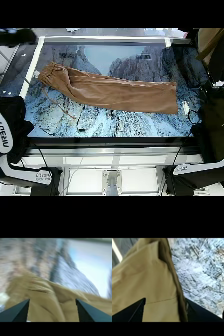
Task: Fold the clothes and pants, and hang the long-sleeved shirts on hangers.
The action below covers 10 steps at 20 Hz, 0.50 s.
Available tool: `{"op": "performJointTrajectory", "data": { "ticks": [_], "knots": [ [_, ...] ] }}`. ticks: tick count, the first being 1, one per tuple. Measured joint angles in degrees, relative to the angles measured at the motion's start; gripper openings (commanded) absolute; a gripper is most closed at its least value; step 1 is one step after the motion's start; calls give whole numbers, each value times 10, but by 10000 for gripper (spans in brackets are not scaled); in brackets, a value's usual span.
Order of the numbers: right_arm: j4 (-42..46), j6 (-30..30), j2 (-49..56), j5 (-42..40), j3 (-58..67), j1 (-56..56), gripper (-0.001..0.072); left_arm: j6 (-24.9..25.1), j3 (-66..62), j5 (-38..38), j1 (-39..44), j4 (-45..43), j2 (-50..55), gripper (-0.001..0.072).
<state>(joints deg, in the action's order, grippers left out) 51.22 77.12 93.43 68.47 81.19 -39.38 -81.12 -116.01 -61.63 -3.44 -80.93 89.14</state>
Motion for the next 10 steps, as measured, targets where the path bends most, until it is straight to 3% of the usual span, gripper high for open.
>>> {"op": "performJointTrajectory", "data": {
  "ticks": [5,10],
  "knots": [
    [-21,-48,81,0,0,2,576,117,16,-9,124,0,26,647],
    [-30,-82,126,-12,0,26,570,171,19,-10,203,0,74,640]
  ]
}}
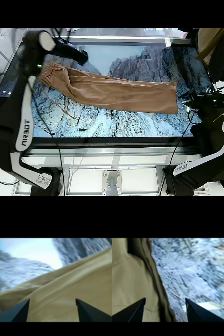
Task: Fold the clothes and pants, and hang the long-sleeved shirts on hangers.
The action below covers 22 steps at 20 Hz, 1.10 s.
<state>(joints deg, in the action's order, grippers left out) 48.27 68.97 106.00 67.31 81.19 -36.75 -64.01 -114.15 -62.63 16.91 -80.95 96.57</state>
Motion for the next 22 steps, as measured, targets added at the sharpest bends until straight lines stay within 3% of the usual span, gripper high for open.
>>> {"op": "performJointTrajectory", "data": {
  "ticks": [5,7,9,11,12,14,18,22],
  "knots": [
    [-7,-11,10,-33,1,39,540,14,1,0,31,0,35,640],
    [-3,-14,12,-44,0,56,394,16,1,0,35,0,43,639],
    [-1,-19,12,-47,0,73,363,17,1,0,37,0,51,639],
    [-5,-26,13,-43,0,89,146,19,1,0,38,0,61,623],
    [-14,-33,14,-38,0,96,12,19,1,0,39,0,67,479],
    [-56,-49,12,-25,2,104,14,19,1,0,40,0,77,27],
    [-146,-87,0,42,40,111,14,20,1,12,44,29,94,18],
    [-229,-68,-35,110,122,128,14,19,0,56,62,145,122,18]
  ]
}}
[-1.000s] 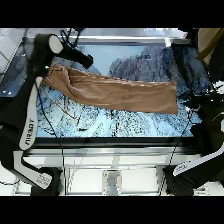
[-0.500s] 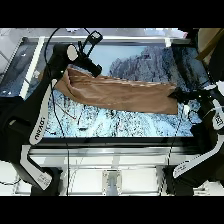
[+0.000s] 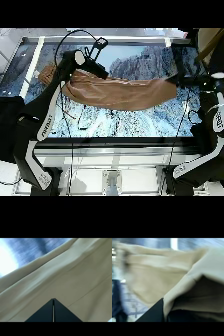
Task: Fold the clothes and pants, and hang the long-sleeved shirts on hangers.
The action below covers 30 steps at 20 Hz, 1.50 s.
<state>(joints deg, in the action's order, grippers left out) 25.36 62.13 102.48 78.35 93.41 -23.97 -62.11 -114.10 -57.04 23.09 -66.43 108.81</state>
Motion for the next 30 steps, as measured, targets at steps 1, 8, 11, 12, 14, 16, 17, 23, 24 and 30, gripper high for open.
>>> {"op": "performJointTrajectory", "data": {
  "ticks": [1,8,11,12,14,16,17,23,24,30],
  "knots": [
    [-10,14,-7,8,27,11,13,0,0,10,9,32,14,18],
    [68,125,-21,-29,169,159,13,0,1,50,78,158,115,17],
    [123,162,-11,-65,184,226,13,-14,0,51,55,156,108,18],
    [134,170,-5,-76,187,249,13,-23,0,44,38,146,98,18],
    [148,186,12,-105,190,293,13,-37,0,13,-7,123,67,18],
    [157,198,33,-140,191,337,13,-45,0,-43,-62,103,33,18],
    [159,201,45,-163,192,360,13,-49,0,-71,-89,97,16,17],
    [163,211,120,-348,194,496,138,-52,0,-204,-215,82,-58,18],
    [164,211,130,-376,194,515,444,-51,0,-216,-226,82,-64,18],
    [180,199,140,-439,234,543,513,-39,0,-265,-254,80,-76,18]
  ]
}}
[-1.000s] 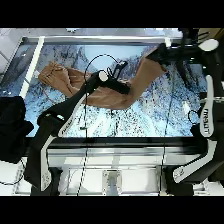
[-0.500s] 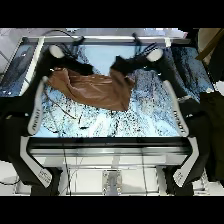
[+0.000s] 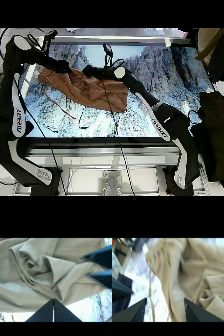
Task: Fold the clothes and pants, and hang the long-sleeved shirts on hangers.
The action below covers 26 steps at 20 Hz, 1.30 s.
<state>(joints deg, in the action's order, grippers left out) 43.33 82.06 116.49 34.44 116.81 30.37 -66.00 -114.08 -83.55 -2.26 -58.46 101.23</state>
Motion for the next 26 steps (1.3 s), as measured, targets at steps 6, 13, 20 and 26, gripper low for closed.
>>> {"op": "performJointTrajectory", "data": {
  "ticks": [6,13,20,26],
  "knots": [
    [94,0,-59,262,-8,-161,507,6,0,-13,-6,-1,-2,18],
    [64,27,-77,338,-143,-297,568,9,0,-16,-7,0,-2,18],
    [-3,33,-1,311,-186,-267,624,5,0,-16,-7,1,-2,18],
    [-52,33,24,256,-190,-206,340,4,0,-16,-7,2,-2,18]
  ]
}}
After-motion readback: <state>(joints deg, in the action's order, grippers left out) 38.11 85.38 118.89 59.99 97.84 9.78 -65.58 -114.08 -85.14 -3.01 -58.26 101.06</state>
